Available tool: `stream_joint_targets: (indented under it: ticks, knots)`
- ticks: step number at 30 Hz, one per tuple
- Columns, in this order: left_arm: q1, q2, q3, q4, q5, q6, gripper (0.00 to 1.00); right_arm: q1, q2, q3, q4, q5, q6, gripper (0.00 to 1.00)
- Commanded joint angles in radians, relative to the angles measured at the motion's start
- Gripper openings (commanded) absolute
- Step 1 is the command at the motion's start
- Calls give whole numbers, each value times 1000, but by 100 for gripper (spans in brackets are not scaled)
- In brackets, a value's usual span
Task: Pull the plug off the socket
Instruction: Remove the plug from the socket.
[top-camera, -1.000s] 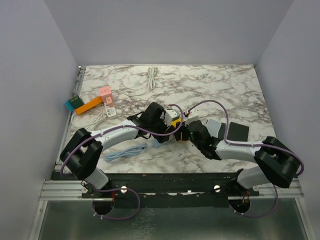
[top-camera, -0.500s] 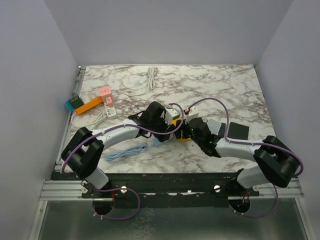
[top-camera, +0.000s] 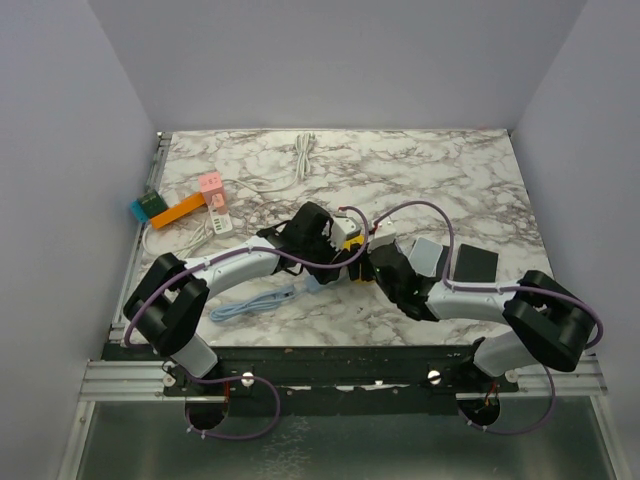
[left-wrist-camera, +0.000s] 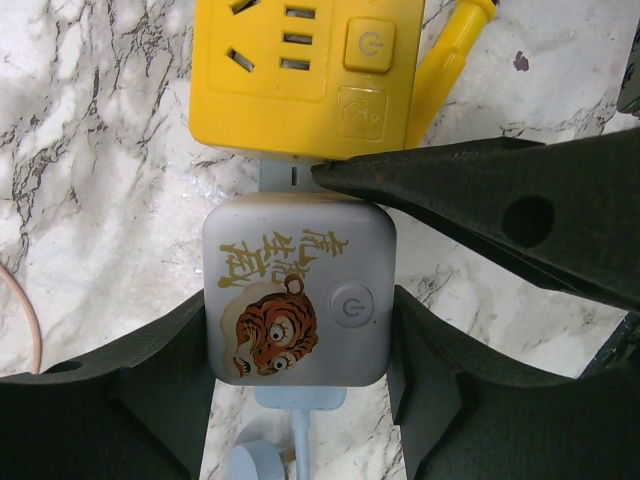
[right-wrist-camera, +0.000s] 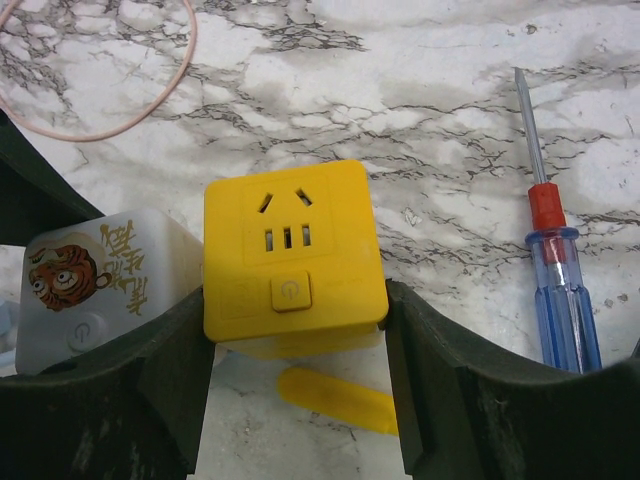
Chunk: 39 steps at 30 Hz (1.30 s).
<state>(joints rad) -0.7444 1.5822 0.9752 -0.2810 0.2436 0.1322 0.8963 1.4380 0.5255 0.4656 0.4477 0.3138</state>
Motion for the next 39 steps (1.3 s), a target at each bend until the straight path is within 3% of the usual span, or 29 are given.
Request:
stream_joint_targets:
  ticks: [1,11,20,34,39]
  knots:
    - [-4,65,-13,-36,-58,-29,0,47,10,-29,-36,62,35,1]
    - [-11,82,-16,-39,-58,-25,0,27,-44,-58,-32,59,124,1]
    - [-44,99,-16,-46,-82,-17,0,-128,-73,-95,-39,-115,192,1]
    - [-56,126,1,-57,-112,-25,0,-127,-72,-91,-53,-86,109,1]
    - [-55,130,5,-58,-116,-27,0,-71,-112,-118,-19,-34,88,1]
